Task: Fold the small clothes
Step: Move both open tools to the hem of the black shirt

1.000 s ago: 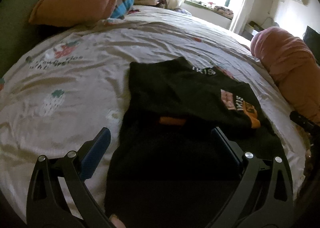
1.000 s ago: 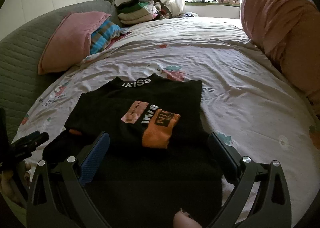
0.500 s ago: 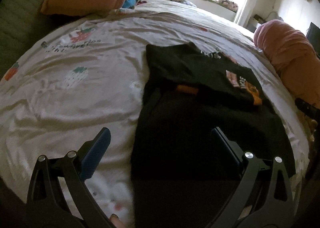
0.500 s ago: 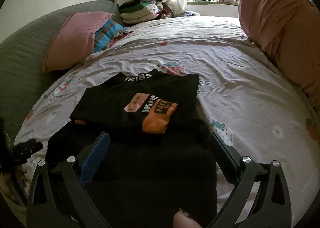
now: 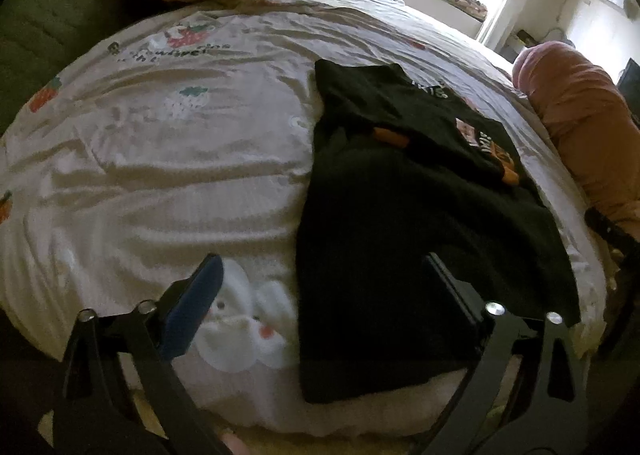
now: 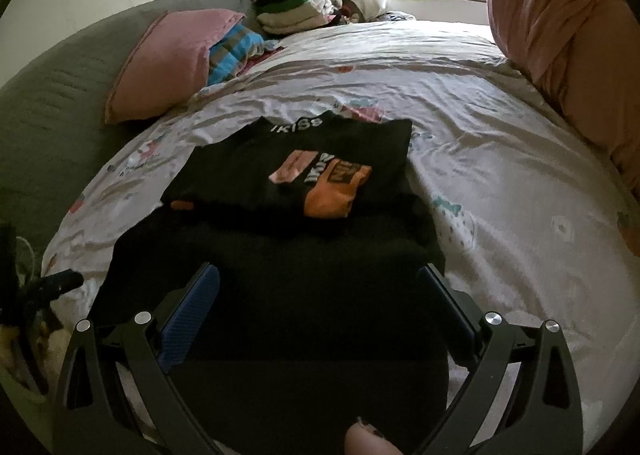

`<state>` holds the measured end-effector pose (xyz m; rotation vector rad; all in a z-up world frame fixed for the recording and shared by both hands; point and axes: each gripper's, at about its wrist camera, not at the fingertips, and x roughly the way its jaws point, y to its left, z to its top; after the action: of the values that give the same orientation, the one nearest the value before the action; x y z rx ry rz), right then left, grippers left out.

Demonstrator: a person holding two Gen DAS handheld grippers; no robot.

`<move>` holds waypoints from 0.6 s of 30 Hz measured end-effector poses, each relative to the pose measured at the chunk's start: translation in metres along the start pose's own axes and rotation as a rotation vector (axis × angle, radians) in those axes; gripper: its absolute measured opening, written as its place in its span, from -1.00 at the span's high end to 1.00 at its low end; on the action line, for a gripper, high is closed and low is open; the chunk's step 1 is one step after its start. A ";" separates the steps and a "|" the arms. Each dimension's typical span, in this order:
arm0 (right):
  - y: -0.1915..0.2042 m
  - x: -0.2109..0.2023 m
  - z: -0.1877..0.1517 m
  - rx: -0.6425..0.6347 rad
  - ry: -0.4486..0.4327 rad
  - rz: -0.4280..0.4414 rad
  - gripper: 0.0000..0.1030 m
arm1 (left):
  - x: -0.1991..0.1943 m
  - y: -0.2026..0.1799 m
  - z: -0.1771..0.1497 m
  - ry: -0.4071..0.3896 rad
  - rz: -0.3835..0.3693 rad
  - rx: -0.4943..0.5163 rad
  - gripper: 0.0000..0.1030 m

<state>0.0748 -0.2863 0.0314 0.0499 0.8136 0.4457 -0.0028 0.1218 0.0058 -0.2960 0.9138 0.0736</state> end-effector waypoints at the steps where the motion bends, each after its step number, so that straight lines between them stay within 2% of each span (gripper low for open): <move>1: 0.000 -0.001 -0.002 -0.002 0.003 0.001 -0.91 | -0.001 0.000 -0.003 0.007 -0.014 -0.006 -0.50; 2: 0.000 -0.003 -0.004 -0.007 0.008 0.001 -0.91 | -0.001 0.000 -0.004 0.013 -0.022 -0.010 -0.34; 3: 0.001 -0.004 -0.006 -0.011 0.011 0.001 -0.91 | -0.001 0.000 -0.005 0.017 -0.026 -0.013 -0.28; 5: 0.001 -0.008 -0.011 -0.022 0.014 0.003 -0.91 | 0.000 0.000 -0.009 0.032 -0.033 -0.015 -0.03; 8: 0.001 -0.012 -0.016 -0.033 0.019 0.002 -0.91 | 0.003 0.001 -0.015 0.058 -0.064 -0.031 0.16; 18: -0.008 -0.022 -0.033 -0.041 0.045 -0.013 -0.91 | 0.016 0.009 -0.035 0.131 -0.091 -0.077 0.17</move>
<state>0.0411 -0.3062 0.0220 -0.0034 0.8482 0.4526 -0.0216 0.1193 -0.0292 -0.4170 1.0274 0.0057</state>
